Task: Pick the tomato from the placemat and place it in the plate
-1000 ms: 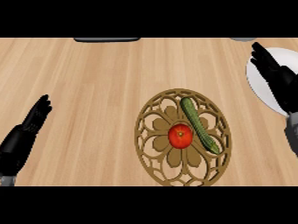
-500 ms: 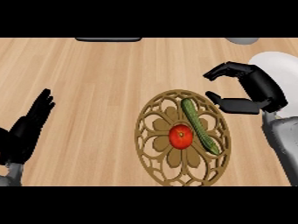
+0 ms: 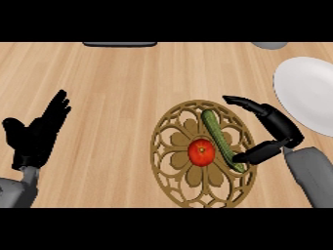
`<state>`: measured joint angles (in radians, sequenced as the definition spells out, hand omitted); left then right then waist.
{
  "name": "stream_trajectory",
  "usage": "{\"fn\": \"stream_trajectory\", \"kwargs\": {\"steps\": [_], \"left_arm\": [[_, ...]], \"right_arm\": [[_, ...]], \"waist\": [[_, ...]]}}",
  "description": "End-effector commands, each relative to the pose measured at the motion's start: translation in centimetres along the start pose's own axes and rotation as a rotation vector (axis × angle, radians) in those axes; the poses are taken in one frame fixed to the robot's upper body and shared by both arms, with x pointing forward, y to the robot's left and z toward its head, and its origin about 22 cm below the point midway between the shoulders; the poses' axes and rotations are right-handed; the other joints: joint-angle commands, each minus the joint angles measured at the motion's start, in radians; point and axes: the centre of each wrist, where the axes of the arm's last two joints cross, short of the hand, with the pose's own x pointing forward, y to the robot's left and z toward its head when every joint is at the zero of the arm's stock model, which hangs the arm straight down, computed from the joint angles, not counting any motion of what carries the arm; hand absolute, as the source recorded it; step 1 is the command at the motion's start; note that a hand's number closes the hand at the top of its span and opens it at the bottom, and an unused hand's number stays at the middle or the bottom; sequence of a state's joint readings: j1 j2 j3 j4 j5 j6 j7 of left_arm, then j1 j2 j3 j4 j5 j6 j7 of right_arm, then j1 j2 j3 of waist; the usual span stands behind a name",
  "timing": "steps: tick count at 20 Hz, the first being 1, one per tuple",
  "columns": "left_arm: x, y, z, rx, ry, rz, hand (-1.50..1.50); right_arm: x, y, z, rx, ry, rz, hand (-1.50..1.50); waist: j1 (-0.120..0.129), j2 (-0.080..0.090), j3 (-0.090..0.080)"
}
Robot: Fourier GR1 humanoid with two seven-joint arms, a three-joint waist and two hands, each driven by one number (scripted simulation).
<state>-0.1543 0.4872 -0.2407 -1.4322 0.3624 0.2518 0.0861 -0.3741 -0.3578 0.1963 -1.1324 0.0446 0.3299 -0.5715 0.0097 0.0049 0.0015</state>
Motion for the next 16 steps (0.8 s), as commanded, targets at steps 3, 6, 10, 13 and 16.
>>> {"fn": "stream_trajectory", "kwargs": {"steps": [3, 6, 10, 13, 16], "left_arm": [[-1.6, 0.3, 0.0, 0.023, 0.007, -0.006, 0.0], [0.5, -1.4, -1.5, 0.02, 0.018, -0.01, 0.0], [-0.4, 0.1, -1.8, 0.028, 0.011, -0.004, 0.0], [0.8, -1.2, -0.5, 0.02, 0.018, 0.001, 0.0], [-0.7, -0.2, -2.0, 0.013, 0.021, 0.005, 0.0]], "right_arm": [[1.2, -1.9, -0.5, 0.128, 0.043, 0.144, -1.5], [2.6, 0.0, -1.3, 0.16, 0.053, 0.185, -1.5], [4.0, 0.8, -1.3, 0.228, 0.099, 0.228, -1.5], [6.0, -0.7, -3.7, 0.317, 0.171, 0.288, -1.5], [5.3, 1.7, -3.7, 0.363, 0.196, 0.333, -1.5]], "waist": [[-0.008, -0.005, -0.002], [-0.013, -0.006, -0.002], [-0.015, -0.006, -0.002], [-0.006, -0.008, -0.002], [-0.011, -0.005, -0.002]]}}
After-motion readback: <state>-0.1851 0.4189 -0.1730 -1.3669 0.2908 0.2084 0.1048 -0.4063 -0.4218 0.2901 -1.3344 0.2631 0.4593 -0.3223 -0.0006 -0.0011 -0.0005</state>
